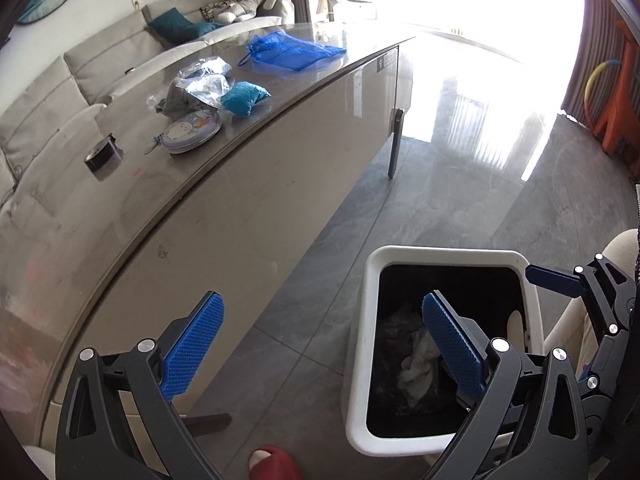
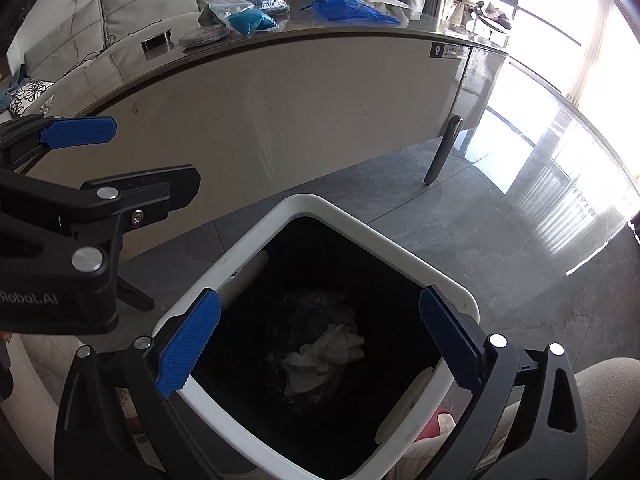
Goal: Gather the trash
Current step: 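Move both grippers back to the table toward the blue mesh bag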
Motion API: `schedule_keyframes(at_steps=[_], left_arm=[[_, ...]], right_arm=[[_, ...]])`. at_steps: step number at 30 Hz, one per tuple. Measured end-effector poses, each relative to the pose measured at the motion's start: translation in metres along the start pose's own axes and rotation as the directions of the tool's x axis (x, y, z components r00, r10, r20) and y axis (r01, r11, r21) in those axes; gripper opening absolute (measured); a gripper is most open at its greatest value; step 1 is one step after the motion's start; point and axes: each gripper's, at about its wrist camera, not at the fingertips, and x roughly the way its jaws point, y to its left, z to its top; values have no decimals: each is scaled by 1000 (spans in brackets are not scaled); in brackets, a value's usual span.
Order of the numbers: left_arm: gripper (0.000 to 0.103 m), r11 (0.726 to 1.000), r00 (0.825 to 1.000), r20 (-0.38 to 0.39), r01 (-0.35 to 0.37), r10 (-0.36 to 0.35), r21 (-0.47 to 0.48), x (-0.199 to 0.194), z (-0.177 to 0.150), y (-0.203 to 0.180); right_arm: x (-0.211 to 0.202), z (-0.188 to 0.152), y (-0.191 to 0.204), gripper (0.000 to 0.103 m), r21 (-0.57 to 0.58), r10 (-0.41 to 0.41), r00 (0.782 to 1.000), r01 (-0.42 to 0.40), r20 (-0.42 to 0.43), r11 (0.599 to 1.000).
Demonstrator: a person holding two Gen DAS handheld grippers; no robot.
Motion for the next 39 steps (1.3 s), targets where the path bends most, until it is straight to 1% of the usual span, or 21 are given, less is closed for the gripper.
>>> schedule_keyframes(at_steps=[3,7,13,18,21,25,27,30,34,39], left_arm=[[98,1000,1000,0,2,-2,-11,-1,0,3],[98,1000,1000,29,-9,10,-22,-8,4,7],[98,998,996,81,-36,40,-51,-16,26,25],[98,997,990,127,-50,57,-58,-24,45,37],[98,996,986,159,-46,59,-82,-28,56,43],[98,993,984,178,-7,28,-116,-25,75,47],[98,993,981,192,8,15,-114,-21,88,45],[98,992,978,210,10,18,-129,-15,106,44],[98,982,977,211,28,13,-187,-4,121,53],[98,984,976,213,-5,44,-180,4,132,59]], right_arm=[[-4,3,-2,99,-2,1,1000,0,18,1000],[-13,11,-3,99,-6,4,998,-4,62,1000],[-24,33,-6,99,-18,-4,993,6,117,1000],[-32,59,-13,99,-26,-10,987,15,163,1000],[-36,74,-15,99,-48,-55,977,66,204,997],[-39,89,-25,99,-69,-167,953,190,253,979],[-39,96,-33,99,-54,-200,943,222,267,974],[-38,109,-43,99,-48,-193,940,215,282,975],[-38,131,-48,99,-54,-195,927,224,321,973],[-25,162,-49,99,-79,-176,917,218,357,973]])
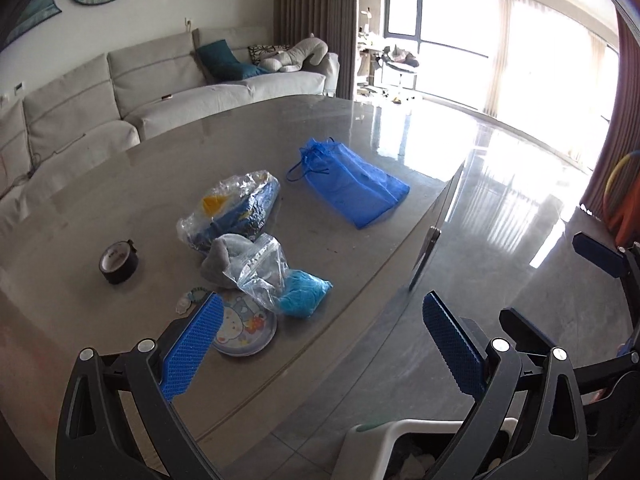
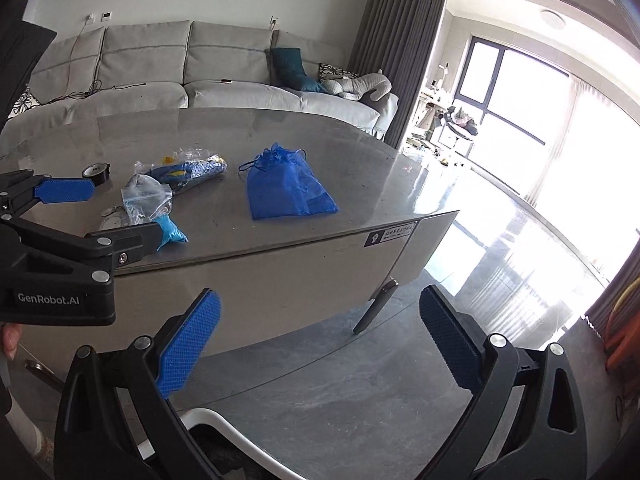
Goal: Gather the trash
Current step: 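Move both grippers back to the table toward the blue mesh bag, then grasp the plastic packet with the left gripper while the right grasps the blue mesh bag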
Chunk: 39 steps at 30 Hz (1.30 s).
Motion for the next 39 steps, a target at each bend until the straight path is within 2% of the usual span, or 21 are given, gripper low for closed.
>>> schedule_keyframes(at_steps=[10,14,19,29,31,35,36,38,39], left_arm=[[98,997,998,14,-57,56,46,35,40,22],[98,995,996,23,-89,88,41,56,68,38],[98,993,995,-1,-103,104,54,86,91,50],[97,996,989,-113,-92,93,17,143,98,70],[93,997,986,-145,-82,83,11,153,100,72],[66,997,971,-229,-63,71,43,173,94,75],[62,997,965,-253,-63,71,37,177,92,78],[58,999,965,-259,-43,47,22,178,91,82],[50,999,965,-261,-26,31,21,178,91,83]], right_arm=[[48,40,9,99,5,46,998,-46,36,999],[65,54,15,99,0,63,997,-63,42,998],[87,71,24,99,-12,74,996,-73,42,997],[125,84,30,99,-22,61,998,-61,19,998],[128,84,30,99,-21,60,998,-60,17,998],[133,85,30,99,-15,64,998,-63,20,998],[135,87,31,99,-18,64,998,-64,19,998],[136,87,32,99,-19,62,998,-62,17,998],[137,87,31,99,-16,63,998,-63,16,998]])
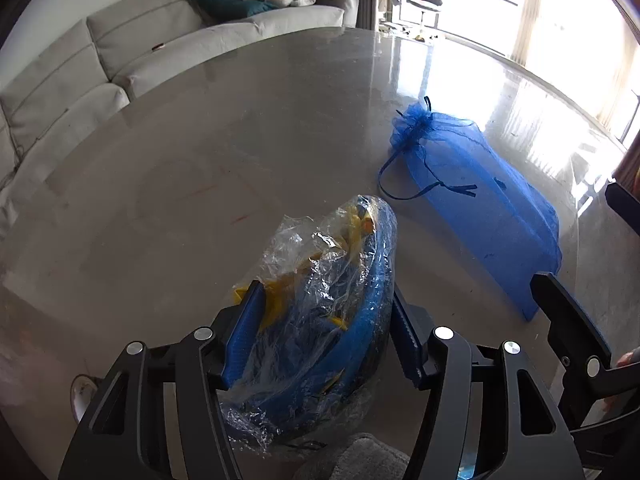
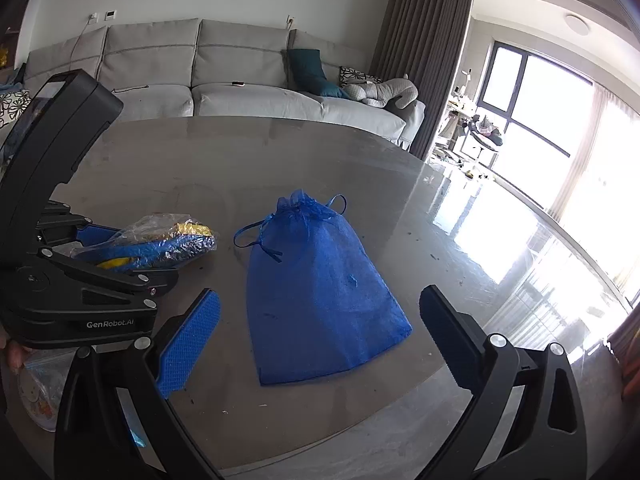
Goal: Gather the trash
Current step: 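Grasp the plastic packet with the left gripper while the right grasps the blue mesh bag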
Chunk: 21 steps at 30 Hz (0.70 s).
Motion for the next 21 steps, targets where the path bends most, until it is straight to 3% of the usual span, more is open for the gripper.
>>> schedule_keyframes(at_steps=[1,2,3,14,21], left_arm=[[41,1000,1000,7,7,-7,6,-1,0,0],[24,1000,1000,14,5,-6,18,0,-1,0],[15,1000,1000,25,-2,1,22,-1,-1,0],[11,999,987,162,9,-3,-37,-41,12,17],[11,1000,984,180,2,3,-29,-46,6,9]], right_arm=[[0,0,0,99,2,0,1000,0,-1,1000],[1,0,-1,99,4,-4,1000,4,-3,1000],[2,0,-1,99,5,-5,1000,5,-4,1000],[30,1,0,99,-14,1,998,-2,-61,1000],[46,-3,3,99,-8,16,995,-17,-94,1000]])
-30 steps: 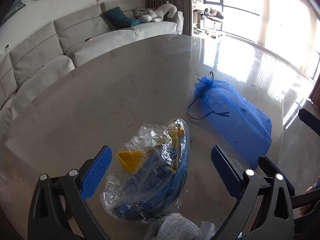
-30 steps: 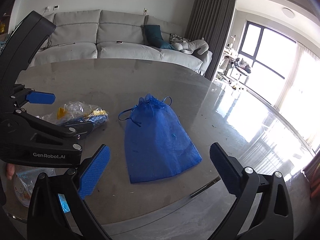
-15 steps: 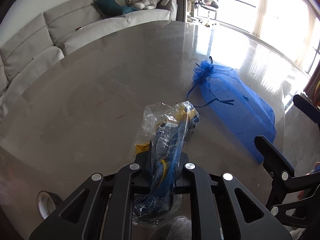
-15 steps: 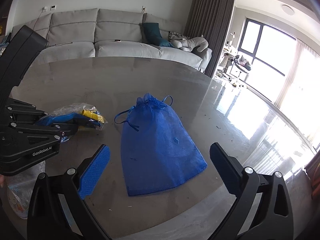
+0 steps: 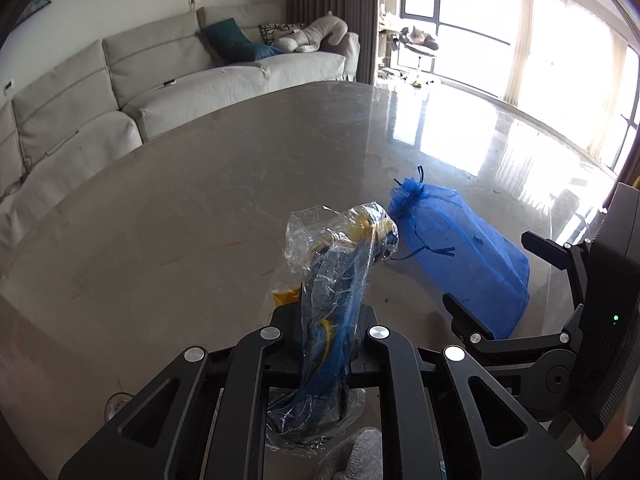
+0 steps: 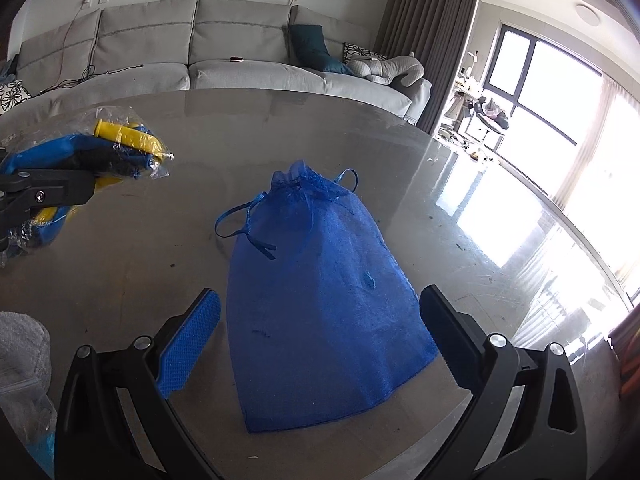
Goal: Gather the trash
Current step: 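Grasp the plastic packet with the left gripper while the right grasps the blue mesh bag, then carry the packet and mesh bag over the white bin and open both grippers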
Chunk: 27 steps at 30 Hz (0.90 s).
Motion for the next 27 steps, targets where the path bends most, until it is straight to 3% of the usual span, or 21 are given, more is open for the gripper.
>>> schedule_keyframes(at_steps=[11,13,16,17,18,20,22,27], left_arm=[[11,1000,1000,-4,-10,10,11,3,-2,-6],[11,1000,1000,0,-15,15,11,2,-3,-6],[11,1000,1000,2,-16,16,11,2,-3,-6],[11,1000,1000,4,-18,18,12,2,-4,-7],[11,1000,1000,4,-17,17,12,2,-6,-8],[11,1000,1000,9,-14,14,8,1,-8,-10],[11,1000,1000,8,-12,12,12,0,-9,-11],[11,1000,1000,22,-7,7,9,-5,-9,-12]], right_arm=[[13,-2,-13,99,123,106,994,-102,-21,987],[13,0,-13,94,118,118,993,-115,-19,986],[10,-2,-10,67,133,173,985,-171,-2,976],[7,0,-6,22,116,185,983,-184,5,976],[4,1,0,2,100,146,989,-145,1,984],[3,1,11,1,43,88,996,-88,2,995],[1,2,12,1,63,143,990,-142,-4,988],[-19,8,8,1,62,143,989,-145,34,988]])
